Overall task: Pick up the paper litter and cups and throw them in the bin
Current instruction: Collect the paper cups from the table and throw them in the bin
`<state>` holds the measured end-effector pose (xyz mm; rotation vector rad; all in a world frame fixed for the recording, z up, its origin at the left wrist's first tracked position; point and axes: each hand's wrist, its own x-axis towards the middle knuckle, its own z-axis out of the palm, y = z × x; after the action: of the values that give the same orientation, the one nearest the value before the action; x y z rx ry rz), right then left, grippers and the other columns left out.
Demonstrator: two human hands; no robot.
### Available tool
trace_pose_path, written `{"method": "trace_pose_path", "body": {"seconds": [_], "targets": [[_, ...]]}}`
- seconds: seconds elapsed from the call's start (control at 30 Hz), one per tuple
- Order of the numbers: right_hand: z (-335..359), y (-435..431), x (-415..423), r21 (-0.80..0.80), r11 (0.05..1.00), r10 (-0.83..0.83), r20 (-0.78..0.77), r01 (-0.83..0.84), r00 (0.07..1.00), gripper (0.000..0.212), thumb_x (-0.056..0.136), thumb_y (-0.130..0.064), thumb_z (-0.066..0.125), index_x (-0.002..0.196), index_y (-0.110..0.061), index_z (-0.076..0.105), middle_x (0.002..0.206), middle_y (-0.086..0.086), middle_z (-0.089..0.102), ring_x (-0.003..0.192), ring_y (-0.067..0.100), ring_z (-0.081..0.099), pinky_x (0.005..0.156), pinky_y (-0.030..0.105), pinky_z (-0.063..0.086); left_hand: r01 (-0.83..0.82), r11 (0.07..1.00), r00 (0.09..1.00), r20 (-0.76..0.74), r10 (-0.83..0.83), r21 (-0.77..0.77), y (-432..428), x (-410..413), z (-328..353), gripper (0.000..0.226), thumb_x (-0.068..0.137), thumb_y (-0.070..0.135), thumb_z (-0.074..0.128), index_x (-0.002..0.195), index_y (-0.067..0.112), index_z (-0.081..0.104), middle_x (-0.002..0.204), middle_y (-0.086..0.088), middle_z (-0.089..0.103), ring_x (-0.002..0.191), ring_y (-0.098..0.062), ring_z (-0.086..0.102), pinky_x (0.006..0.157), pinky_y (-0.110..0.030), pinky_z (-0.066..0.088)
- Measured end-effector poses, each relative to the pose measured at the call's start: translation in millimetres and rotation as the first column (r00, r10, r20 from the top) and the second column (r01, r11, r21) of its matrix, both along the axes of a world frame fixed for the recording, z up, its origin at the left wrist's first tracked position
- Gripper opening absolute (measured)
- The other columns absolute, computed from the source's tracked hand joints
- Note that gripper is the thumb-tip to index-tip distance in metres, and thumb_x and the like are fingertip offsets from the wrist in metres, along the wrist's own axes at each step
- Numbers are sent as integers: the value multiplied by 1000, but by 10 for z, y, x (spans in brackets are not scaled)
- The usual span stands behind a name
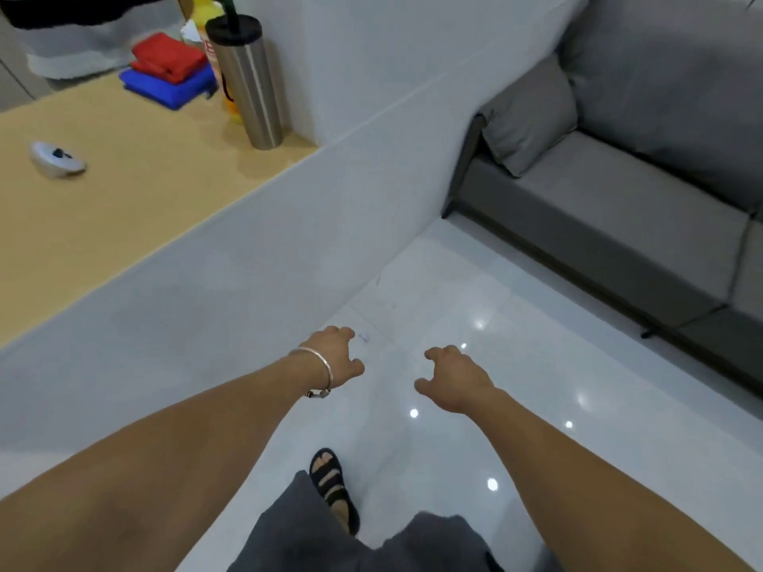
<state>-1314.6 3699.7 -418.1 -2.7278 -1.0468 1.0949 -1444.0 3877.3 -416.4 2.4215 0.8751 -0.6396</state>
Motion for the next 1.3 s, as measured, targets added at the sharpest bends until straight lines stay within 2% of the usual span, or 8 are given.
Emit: {"method": "trace_pose_path", "body": {"seconds": [0.17,0.33,0.5,0.7,0.83,1.0,1.2,1.3], "targets": [[-329,416,602,-6,998,-61,-91,61,994,67,92,-45,53,150,-19,30,147,7,35,129,27,42,100,38,41,6,998,998,-60,-9,-59,515,737,-329,66,87,43,53,145,20,31,144,-7,38,128,-25,42,102,-37,39],[-906,773,1324,-36,997,-79,-144,74,987,61,91,-42,52,146,-19,36,143,7,40,124,27,46,98,37,44,-75,990,988,-141,59,-118,817,1347,-892,65,88,43,54,144,20,33,145,-6,37,129,-24,40,104,-36,37],[-1854,1152,2158,-91,994,-76,-229,56,970,61,93,-41,49,147,-18,32,143,7,38,128,25,42,97,34,43,-243,964,955,-200,218,-112,1078,1962,-1738,59,89,42,53,142,21,35,146,-3,37,129,-20,41,104,-32,36],[-3233,1721,2726,-81,996,4,-269,-26,963,57,93,-38,47,144,-17,34,135,7,42,117,25,46,86,34,44,-383,911,912,-220,346,-151,1340,2495,-3005,56,88,40,54,139,24,40,143,1,41,119,-18,49,98,-30,39],[-4290,2073,2709,-51,998,20,-309,-38,951,59,94,-39,48,146,-18,30,135,7,41,118,25,45,83,34,41,-536,832,840,-191,509,-143,1564,2554,-3986,53,86,36,56,136,24,42,139,1,44,109,-14,49,87,-23,33],[-5827,2465,2349,-45,998,28,-325,-45,945,60,93,-41,52,145,-21,30,134,5,43,115,23,49,82,32,41,-582,805,806,-209,554,-111,1909,2433,-5402,54,87,38,54,137,24,41,140,0,43,118,-21,49,95,-30,38],[-7110,2812,2026,109,993,69,-184,-50,981,64,91,-43,58,143,-23,27,127,5,45,104,23,58,79,33,51,-608,778,791,-193,580,-156,2065,2258,-6617,50,89,39,52,136,23,43,139,0,46,120,-20,50,100,-34,41],[-7484,2952,1958,179,979,121,-115,-100,986,49,94,-33,55,136,-20,36,118,7,50,98,23,59,77,34,55,-631,758,775,-172,608,-162,2067,2152,-6968,48,90,38,52,135,21,45,135,-2,49,117,-21,52,99,-33,41]]}}
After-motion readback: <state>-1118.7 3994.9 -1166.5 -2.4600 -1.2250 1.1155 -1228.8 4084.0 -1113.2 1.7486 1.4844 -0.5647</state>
